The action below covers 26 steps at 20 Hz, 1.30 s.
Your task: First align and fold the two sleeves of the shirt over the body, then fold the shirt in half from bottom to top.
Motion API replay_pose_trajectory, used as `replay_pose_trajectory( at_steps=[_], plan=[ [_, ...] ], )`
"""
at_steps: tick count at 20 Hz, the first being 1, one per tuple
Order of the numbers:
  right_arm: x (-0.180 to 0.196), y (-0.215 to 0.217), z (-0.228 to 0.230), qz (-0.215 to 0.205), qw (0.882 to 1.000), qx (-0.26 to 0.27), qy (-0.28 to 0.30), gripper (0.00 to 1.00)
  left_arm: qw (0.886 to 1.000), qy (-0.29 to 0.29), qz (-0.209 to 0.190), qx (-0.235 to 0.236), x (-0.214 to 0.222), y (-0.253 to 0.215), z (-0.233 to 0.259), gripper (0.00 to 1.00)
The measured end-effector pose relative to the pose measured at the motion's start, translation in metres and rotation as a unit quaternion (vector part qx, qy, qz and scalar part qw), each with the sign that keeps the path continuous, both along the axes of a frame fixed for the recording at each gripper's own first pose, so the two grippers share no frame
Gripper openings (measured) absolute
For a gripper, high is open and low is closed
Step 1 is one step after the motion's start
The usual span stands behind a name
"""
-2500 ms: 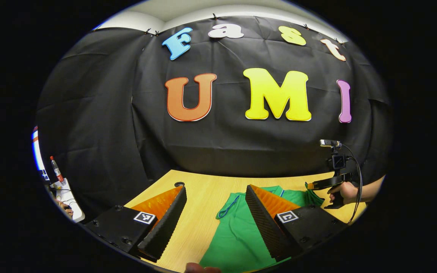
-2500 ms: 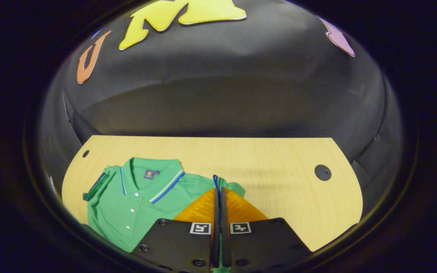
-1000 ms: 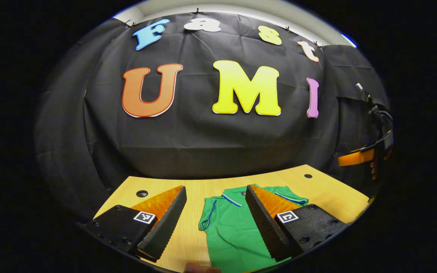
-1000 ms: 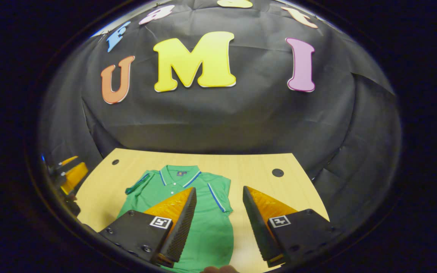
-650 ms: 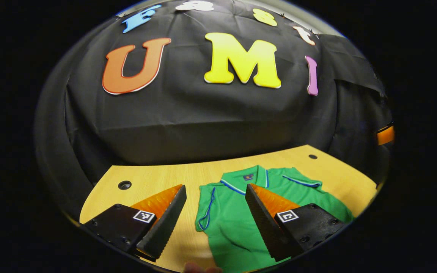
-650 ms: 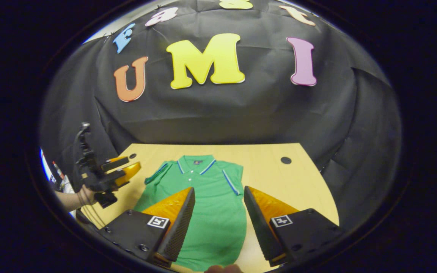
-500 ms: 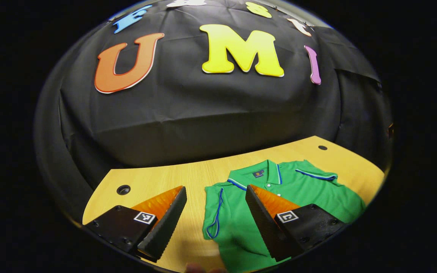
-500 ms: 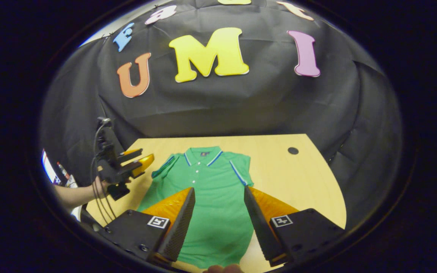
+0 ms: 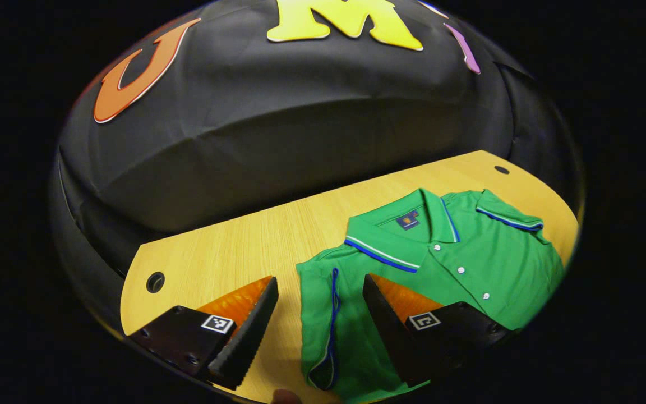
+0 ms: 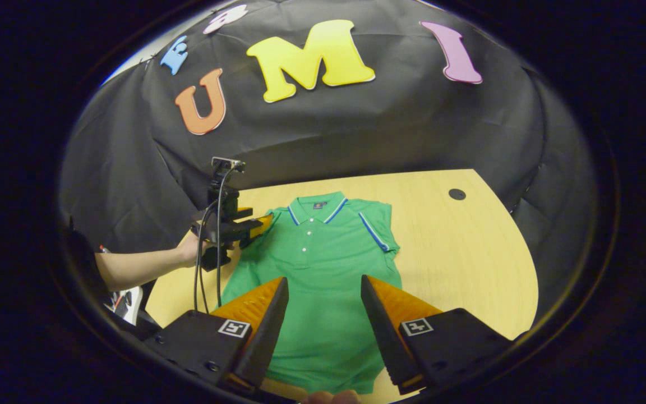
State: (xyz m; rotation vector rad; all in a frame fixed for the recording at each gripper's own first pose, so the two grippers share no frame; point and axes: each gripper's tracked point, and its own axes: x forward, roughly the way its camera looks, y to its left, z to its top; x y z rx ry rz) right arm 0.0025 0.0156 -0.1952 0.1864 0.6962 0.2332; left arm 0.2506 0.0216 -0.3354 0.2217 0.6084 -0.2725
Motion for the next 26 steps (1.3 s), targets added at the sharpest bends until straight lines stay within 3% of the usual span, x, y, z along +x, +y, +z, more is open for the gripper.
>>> replay_pose_trajectory(
  at_steps=[2,4,7,8,9,10,12,13,14,15,16,17,18,24,25,26],
  plan=[
    [0.005,-0.003,0.0,-0.01,1.0,0.011,0.007,0.85,1.0,0.014,-0.003,0.003,0.003,-0.001,-0.005,0.95],
    [0.007,-0.004,0.002,-0.016,1.0,0.022,0.008,0.79,1.0,0.026,-0.004,-0.004,0.005,-0.002,-0.007,0.9],
    [0.006,-0.003,0.002,-0.017,0.999,0.032,0.007,0.82,0.998,0.045,-0.007,-0.034,0.006,-0.006,-0.013,0.77],
    [0.006,-0.001,-0.002,-0.017,0.999,0.034,0.008,0.82,0.997,0.059,0.0,-0.039,0.004,-0.003,-0.019,0.62],
    [0.005,0.0,-0.004,-0.017,0.999,0.037,0.01,0.82,0.997,0.068,0.005,-0.04,0.004,0.0,-0.024,0.58],
    [0.004,0.0,-0.007,-0.018,0.999,0.04,0.013,0.82,0.996,0.077,0.004,-0.035,0.003,0.001,-0.029,0.47],
    [0.002,-0.001,-0.012,-0.024,0.998,0.049,0.02,0.79,0.997,0.076,-0.004,-0.03,0.006,-0.001,-0.028,0.4],
    [0.003,-0.002,-0.015,-0.027,0.998,0.053,0.024,0.79,0.997,0.076,-0.006,-0.025,0.007,-0.001,-0.028,0.39],
    [0.003,-0.003,-0.017,-0.031,0.997,0.057,0.028,0.85,0.997,0.08,-0.007,-0.022,0.007,-0.001,-0.029,0.37],
    [0.003,-0.004,-0.018,-0.035,0.997,0.061,0.03,0.82,0.996,0.082,-0.01,-0.023,0.006,-0.003,-0.027,0.35],
    [0.004,-0.005,-0.018,-0.038,0.997,0.065,0.032,0.79,0.996,0.083,-0.017,-0.027,0.006,-0.006,-0.026,0.28],
    [0.003,-0.006,-0.019,-0.039,0.996,0.066,0.035,0.82,0.996,0.079,-0.018,-0.026,0.008,-0.006,-0.025,0.24],
    [0.003,-0.007,-0.02,-0.038,0.996,0.066,0.037,0.82,0.996,0.082,-0.02,-0.024,0.007,-0.005,-0.026,0.12],
    [0.002,-0.01,-0.017,-0.043,0.996,0.076,0.038,0.79,0.997,0.06,-0.025,-0.049,0.006,-0.013,0.002,0.03],
    [0.003,-0.009,-0.016,-0.043,0.995,0.079,0.036,0.82,0.997,0.056,-0.027,-0.051,0.005,-0.016,0.009,0.08],
    [0.003,-0.009,-0.014,-0.043,0.995,0.08,0.033,0.82,0.997,0.047,-0.028,-0.05,0.007,-0.019,0.017,0.03]
  ],
)
